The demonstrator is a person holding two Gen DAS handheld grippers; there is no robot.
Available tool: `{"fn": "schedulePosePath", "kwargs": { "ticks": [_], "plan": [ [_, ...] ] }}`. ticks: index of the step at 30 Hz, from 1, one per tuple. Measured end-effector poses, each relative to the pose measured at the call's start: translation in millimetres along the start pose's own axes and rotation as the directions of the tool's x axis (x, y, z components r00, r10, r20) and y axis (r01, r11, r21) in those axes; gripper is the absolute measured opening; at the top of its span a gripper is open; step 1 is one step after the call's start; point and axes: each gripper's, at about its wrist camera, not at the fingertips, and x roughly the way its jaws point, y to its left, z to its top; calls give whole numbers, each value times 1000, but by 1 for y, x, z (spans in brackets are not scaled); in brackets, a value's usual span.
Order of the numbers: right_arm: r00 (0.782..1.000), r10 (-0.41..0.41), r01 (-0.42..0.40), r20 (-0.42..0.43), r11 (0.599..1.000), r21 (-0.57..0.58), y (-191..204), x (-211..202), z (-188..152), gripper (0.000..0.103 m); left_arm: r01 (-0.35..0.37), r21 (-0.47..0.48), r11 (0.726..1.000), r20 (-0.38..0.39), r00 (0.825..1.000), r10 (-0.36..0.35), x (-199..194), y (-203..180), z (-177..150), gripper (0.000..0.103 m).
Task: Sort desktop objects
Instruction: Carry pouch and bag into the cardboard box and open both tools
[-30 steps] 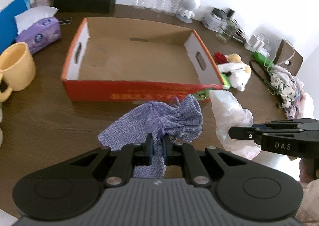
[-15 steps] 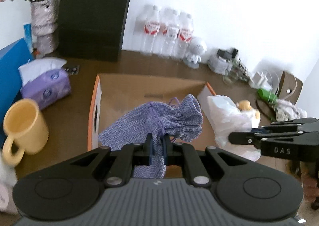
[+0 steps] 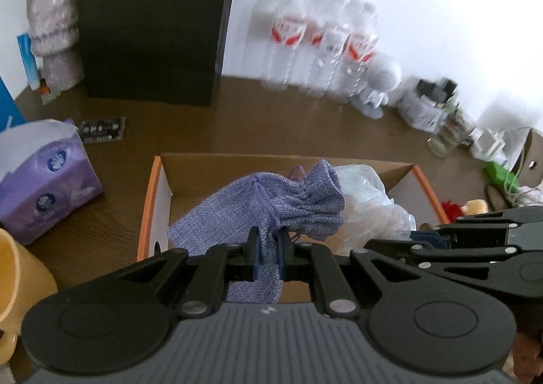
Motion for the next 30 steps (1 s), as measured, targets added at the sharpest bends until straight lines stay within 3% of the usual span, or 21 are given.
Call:
{"fn": "schedulePosePath", "kwargs": {
  "ticks": [12,15,17,18,21,23,25,30],
  "plan": [
    [997,-4,3,-83,1000,-14,-13,65,7,12,-20,24,1000,-69,997,21,57,9,7,11],
    [995,-16,14,-96,1000,-14,-15,74,6,23,-42,20,999,-93,995,43,67,12,5,13],
    [995,-17,17,-100,1000,-3,-16,78,5,40,-51,22,998,-92,994,53,68,12,6,22],
    [995,-12,12,-100,1000,1,-17,78,5,43,-51,23,998,-88,995,53,68,12,7,24],
    [995,-9,9,-95,1000,6,-17,76,5,54,-62,7,998,-77,995,62,65,12,9,48],
    [996,-18,18,-89,1000,6,-17,73,6,69,-64,-8,998,-63,996,63,60,12,10,63],
    [997,-21,21,-80,1000,3,-15,67,6,74,-66,-11,998,-42,997,65,47,10,9,69],
    [999,-17,17,-48,1000,10,-12,45,2,88,-71,-19,997,10,997,71,16,5,7,99]
  ]
}}
